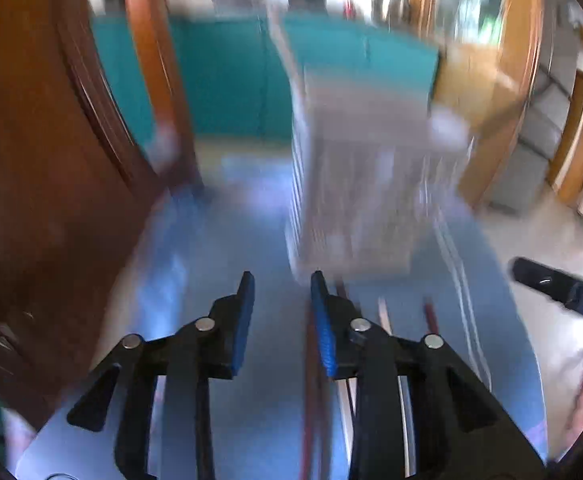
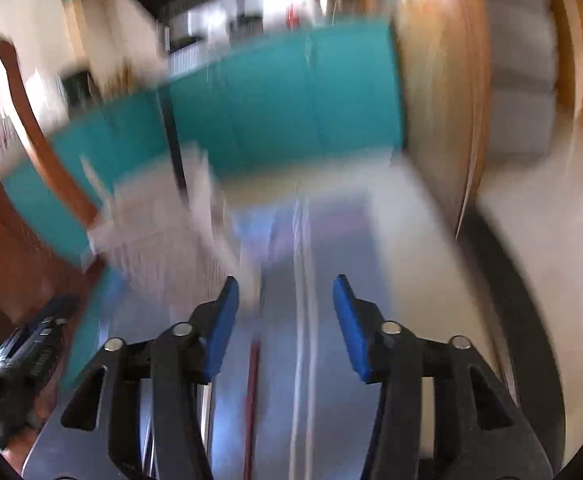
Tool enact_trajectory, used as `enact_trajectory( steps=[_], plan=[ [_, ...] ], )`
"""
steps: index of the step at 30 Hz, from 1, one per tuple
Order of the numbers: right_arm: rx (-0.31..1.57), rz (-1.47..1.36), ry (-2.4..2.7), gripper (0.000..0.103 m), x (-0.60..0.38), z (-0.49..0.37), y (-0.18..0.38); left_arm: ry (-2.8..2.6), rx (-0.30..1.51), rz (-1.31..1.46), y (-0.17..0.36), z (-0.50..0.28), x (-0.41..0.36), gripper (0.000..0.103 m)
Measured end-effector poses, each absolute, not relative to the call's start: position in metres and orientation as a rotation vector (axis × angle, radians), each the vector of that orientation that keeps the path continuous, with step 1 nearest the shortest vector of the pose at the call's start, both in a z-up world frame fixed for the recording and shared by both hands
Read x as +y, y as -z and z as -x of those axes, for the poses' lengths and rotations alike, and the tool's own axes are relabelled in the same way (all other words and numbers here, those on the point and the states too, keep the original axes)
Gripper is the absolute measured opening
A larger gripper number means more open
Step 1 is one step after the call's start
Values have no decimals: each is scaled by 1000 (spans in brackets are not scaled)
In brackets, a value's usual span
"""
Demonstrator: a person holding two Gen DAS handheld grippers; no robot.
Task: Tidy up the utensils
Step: 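Move both tools back down to the remaining chopsticks on the cloth, then position left tool over a dark red chopstick while right tool aligns over another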
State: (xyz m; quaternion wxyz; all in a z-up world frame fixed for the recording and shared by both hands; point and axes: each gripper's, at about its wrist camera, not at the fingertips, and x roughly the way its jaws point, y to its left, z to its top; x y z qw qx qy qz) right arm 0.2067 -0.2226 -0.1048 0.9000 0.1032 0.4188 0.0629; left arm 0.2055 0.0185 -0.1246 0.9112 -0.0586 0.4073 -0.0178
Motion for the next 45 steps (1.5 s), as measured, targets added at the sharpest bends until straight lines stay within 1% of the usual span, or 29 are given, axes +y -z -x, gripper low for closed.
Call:
enact_trajectory(
  steps=[1, 4, 6, 8, 11, 12, 13, 14, 15, 16, 23, 25, 27, 33, 34, 37, 39, 45],
  plan=[
    [933, -160, -130, 45, -210, -212, 120, 51, 895, 143, 135, -209, 19, 29],
    [1044, -55, -114, 44, -185, -218, 148, 26, 964, 120, 153, -206, 20, 29],
    [1110, -51, -132, 44, -176, -221, 167, 4, 998, 100, 159, -202, 21, 33],
    [1143, -13, -121, 45, -167, -222, 181, 16, 1042, 99, 165, -202, 20, 34],
    [1120, 71, -96, 45, -151, -222, 182, 30, 1065, 73, 169, -205, 22, 41],
    [1114, 85, -89, 45, -148, -222, 183, 26, 1071, 66, 170, -206, 22, 42],
    [1107, 93, -85, 41, -145, -223, 184, 29, 1078, 66, 169, -209, 20, 42],
    [1103, 90, -84, 24, -143, -223, 184, 30, 1078, 64, 171, -207, 19, 42],
    [1104, 75, -87, 13, -142, -224, 184, 31, 1077, 62, 171, -207, 19, 42],
    [1105, 60, -89, 8, -139, -225, 183, 35, 1078, 62, 171, -207, 19, 42],
    [1057, -4, -47, 7, -145, -234, 169, 54, 1065, 80, 168, -204, 22, 42],
    [1066, -17, -44, 7, -149, -235, 169, 79, 1044, 93, 164, -202, 21, 45],
    [1078, -21, -38, 7, -152, -235, 171, 94, 1026, 88, 161, -201, 19, 53],
    [1096, -53, -33, 8, -162, -234, 171, 77, 1055, 55, 173, -205, 8, 53],
    [1095, -53, -33, 9, -165, -235, 171, 71, 1052, 66, 174, -205, 10, 52],
    [1093, -53, -31, 14, -168, -235, 169, 51, 1048, 80, 174, -208, 13, 35],
    [1095, -55, -29, 16, -170, -235, 169, 57, 1049, 97, 175, -209, 15, 13],
    [1104, -64, -22, 20, -180, -245, 172, 73, 1002, 139, 165, -205, 20, 13]
  ],
)
